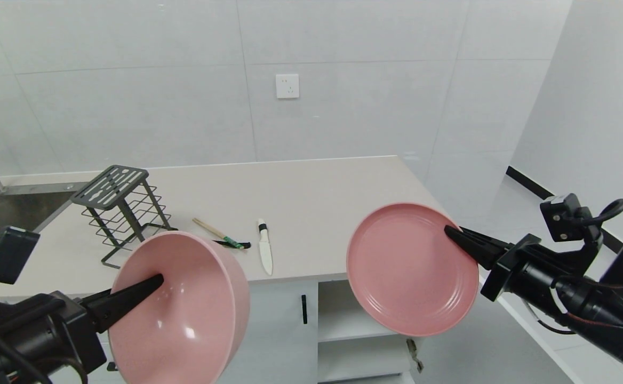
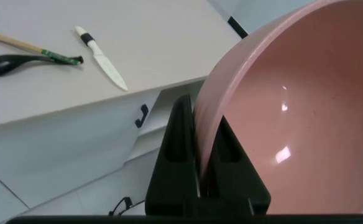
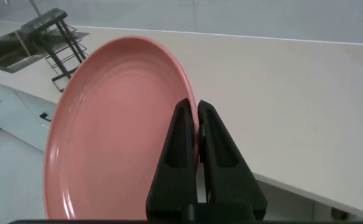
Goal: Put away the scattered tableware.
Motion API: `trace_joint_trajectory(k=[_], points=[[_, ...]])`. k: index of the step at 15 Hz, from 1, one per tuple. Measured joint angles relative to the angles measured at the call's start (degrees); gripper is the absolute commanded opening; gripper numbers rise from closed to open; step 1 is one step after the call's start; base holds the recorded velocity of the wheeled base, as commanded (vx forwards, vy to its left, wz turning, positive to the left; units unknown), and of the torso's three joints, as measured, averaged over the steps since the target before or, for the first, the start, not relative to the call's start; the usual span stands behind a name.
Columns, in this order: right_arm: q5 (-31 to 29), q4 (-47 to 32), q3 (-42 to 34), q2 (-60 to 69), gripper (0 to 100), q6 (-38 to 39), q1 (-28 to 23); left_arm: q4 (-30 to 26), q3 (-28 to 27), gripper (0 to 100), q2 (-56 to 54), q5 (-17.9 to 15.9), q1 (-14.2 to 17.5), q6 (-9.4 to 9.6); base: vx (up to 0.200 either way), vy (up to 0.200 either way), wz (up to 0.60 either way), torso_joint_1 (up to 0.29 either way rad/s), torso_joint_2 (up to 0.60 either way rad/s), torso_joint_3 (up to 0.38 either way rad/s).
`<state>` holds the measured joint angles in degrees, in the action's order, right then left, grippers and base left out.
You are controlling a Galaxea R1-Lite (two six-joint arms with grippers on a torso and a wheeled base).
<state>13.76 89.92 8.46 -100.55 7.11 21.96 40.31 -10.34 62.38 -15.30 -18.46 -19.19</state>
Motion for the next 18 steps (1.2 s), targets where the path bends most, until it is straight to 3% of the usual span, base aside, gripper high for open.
trace_joint_trajectory(k=[15, 18], points=[[0.06, 0.18, -0.2, -0.2, 0, 0.0, 0.01, 0.33, 0.41, 0, 1.43, -0.02, -0.01, 0.69, -0.04, 0.0, 0.0, 0.001, 0.0, 0.0], [0.0, -0.04, -0.37, -0.57, 0, 0.0, -0.22, 0.27, 0.89, 0, 2.26, 0.02, 0.0, 0.72, 0.0, 0.0, 0.0, -0.134, 0.3, 0.141]])
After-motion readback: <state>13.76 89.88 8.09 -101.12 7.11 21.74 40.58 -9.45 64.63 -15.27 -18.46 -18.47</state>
